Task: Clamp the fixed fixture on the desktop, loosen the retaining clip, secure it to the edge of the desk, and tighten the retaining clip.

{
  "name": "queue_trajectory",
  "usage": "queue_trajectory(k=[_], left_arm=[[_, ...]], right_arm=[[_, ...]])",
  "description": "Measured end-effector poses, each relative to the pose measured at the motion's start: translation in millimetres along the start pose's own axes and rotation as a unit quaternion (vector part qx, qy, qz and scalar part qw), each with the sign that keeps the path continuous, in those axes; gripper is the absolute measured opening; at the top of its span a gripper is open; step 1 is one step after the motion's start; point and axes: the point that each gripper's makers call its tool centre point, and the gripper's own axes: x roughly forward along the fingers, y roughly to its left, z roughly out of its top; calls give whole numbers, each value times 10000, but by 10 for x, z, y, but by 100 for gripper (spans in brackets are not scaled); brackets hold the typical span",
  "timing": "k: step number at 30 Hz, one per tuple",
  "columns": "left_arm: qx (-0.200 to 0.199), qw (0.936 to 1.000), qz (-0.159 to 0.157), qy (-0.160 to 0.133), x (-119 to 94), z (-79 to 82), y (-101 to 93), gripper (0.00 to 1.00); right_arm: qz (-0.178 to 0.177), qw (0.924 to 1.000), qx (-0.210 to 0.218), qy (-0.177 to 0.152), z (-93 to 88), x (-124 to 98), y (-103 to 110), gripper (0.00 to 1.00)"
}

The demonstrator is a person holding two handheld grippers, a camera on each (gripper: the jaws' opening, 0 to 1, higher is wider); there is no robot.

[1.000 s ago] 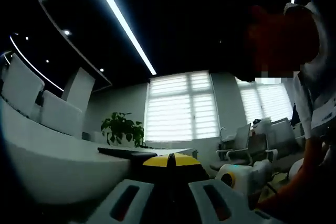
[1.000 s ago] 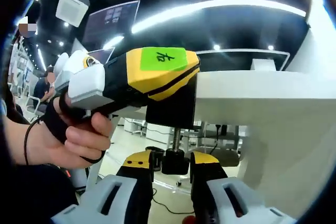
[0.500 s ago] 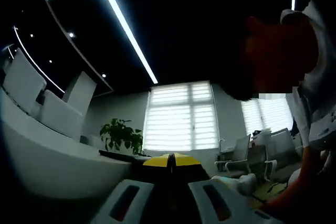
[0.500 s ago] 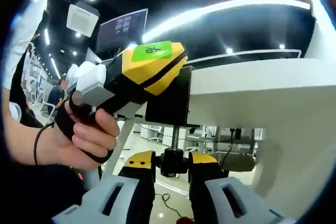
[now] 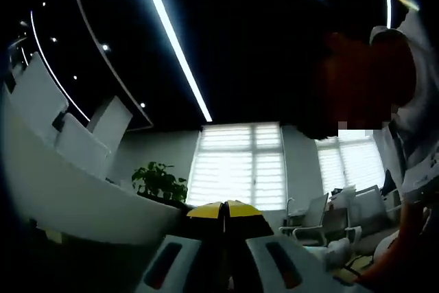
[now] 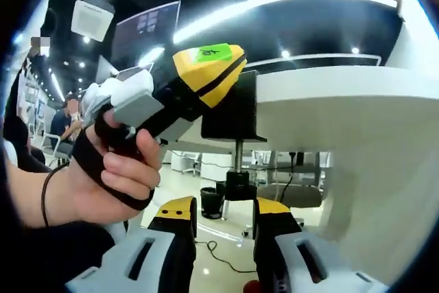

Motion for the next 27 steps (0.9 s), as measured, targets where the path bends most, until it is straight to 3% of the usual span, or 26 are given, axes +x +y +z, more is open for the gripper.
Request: queue_trajectory(k=[3, 6, 11, 18, 22, 27], left_arm=[[58, 10000, 47, -2, 6, 0, -6, 1], [26, 9999, 91, -47, -10, 4, 2, 1], [-16, 9999, 84, -69, -19, 12, 3, 1], [-101, 9998, 56, -172, -20, 24, 3, 1], [-103, 9998, 52, -164, -25, 21, 3, 1], [-178, 9995, 55, -246, -44, 21, 9, 1]], right_arm=[[-117, 9998, -175, 39, -1, 7, -58, 31], [-288, 9995, 27, -136, 82, -2, -152, 31], [-187, 9997, -70, -122, 105, 42, -127, 24], [240, 9996, -20, -179, 98, 51, -147, 23], [670, 9974, 73, -249, 94, 62, -145, 23], [816, 9964, 155, -194, 90, 70, -139, 23]])
